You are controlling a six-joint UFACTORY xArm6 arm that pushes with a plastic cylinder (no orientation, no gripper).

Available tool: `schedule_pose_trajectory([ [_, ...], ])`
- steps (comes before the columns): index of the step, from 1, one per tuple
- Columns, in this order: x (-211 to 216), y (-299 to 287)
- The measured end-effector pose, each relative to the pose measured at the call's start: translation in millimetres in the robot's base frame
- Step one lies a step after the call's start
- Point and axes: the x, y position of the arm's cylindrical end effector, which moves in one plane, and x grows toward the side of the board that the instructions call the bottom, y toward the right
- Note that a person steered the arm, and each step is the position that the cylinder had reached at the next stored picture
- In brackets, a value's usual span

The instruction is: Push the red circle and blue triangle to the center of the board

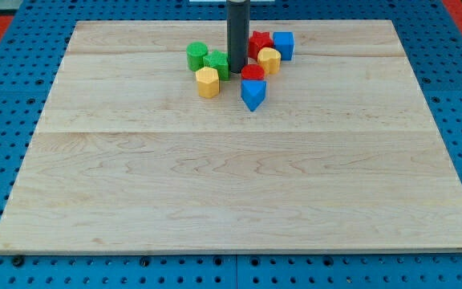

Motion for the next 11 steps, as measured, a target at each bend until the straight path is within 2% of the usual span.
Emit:
schedule_pose_trajectory([
  [2,26.9,0.3],
  [3,2.3,31.4],
  [4,1.0,60.5],
  [5,47.5,46.9],
  [6,56.1,42.0],
  [7,50.1,70.5],
  [8,45.0,124.0],
  [9,-16.7,186.0],
  [10,-75.5,194.1],
  [11,-115.0,140.8],
])
